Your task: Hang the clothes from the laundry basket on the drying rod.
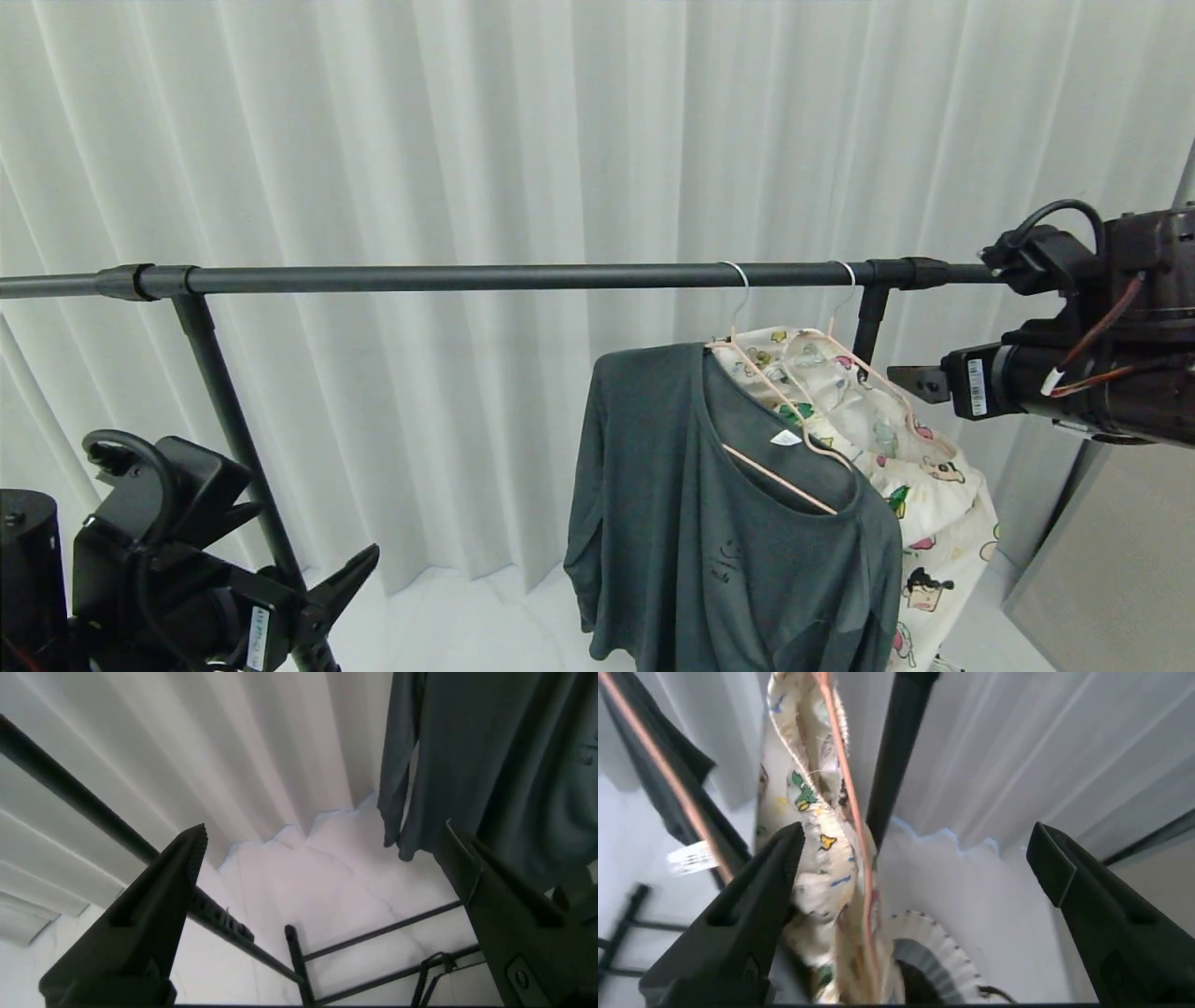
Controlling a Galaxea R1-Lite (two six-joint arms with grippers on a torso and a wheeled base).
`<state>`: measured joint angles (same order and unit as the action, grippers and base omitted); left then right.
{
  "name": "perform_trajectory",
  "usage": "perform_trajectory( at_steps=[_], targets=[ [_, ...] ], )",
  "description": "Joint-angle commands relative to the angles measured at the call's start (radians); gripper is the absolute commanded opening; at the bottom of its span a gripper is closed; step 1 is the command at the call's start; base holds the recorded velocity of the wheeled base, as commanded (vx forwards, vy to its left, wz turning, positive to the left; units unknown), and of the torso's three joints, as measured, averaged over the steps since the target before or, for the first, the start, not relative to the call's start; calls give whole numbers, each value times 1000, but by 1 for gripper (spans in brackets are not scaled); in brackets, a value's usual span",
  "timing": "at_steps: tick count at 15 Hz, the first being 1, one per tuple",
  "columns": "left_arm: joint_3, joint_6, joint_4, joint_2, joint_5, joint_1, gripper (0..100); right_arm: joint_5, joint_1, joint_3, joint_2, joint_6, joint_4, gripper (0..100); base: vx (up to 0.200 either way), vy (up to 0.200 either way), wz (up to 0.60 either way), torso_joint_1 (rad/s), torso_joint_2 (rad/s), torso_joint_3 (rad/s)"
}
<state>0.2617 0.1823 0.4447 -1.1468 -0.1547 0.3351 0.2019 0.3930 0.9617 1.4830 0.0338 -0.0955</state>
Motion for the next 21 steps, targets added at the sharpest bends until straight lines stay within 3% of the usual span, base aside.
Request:
perform_trajectory(
  at_steps=[1,6,8,14,17,21],
  targets=[
    [4,0,0,-2,-20,-25,100,4,-5,-34,-102,12,-1,100,0,0,0,0,0,0],
    [16,0,2,12,-69,-139,100,7,-151,-106,-239,-51,0,100,0,0,0,0,0,0],
    [40,0,2,13,-68,-199,100,7,-195,-135,-285,-69,2,100,-200,0,0,2,5,2],
    [50,2,2,55,-68,-234,100,7,-203,-307,-420,-75,2,100,-200,0,0,-1,4,6],
    [53,2,2,55,-69,-234,100,11,-203,-339,-452,-80,8,100,-200,0,0,2,4,4],
    [36,2,2,78,-69,-235,100,134,-206,-414,-483,-106,10,100,-200,0,0,4,2,5]
  ],
)
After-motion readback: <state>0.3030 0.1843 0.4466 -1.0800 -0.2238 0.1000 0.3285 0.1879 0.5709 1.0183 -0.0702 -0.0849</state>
